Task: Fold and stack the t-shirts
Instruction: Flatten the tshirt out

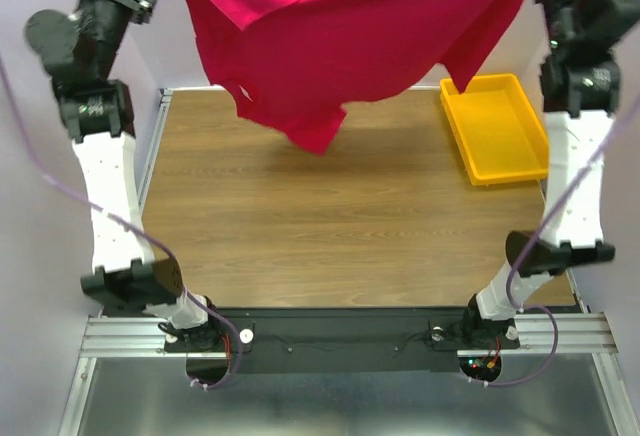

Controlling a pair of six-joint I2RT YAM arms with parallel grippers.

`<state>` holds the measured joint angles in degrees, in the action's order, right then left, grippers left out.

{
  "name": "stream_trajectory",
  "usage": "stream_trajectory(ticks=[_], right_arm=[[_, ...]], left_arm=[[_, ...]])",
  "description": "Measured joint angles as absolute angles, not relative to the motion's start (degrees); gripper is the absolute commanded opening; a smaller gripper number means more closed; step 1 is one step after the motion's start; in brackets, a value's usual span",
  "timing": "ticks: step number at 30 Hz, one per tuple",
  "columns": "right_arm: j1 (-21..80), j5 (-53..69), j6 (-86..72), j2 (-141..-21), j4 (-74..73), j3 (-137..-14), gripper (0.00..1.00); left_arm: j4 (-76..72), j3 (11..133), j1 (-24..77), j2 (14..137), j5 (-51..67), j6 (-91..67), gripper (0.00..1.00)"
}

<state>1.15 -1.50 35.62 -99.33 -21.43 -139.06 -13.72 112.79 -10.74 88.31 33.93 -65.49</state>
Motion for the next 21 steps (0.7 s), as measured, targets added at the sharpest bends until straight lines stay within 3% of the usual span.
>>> stream_trajectory(ticks=[5, 14, 21], right_arm=[[1.15, -1.04, 33.54, -88.33, -15.35, -139.41, 0.01], [1.15, 1.37, 30.59, -82.96, -11.79, -142.67, 0.01], [1.15, 7.05, 28.21, -81.47, -11.84, -127.61, 0.01]], left_arm=[[-16.1, 116.71, -11.75, 77.34, 28.42, -64.38, 0.0], [-17.15, 120.51, -12.03, 65.43, 17.41, -60.42, 0.0], [-18.17, 109.73, -12.05, 64.49, 15.86, -59.86, 0.0]])
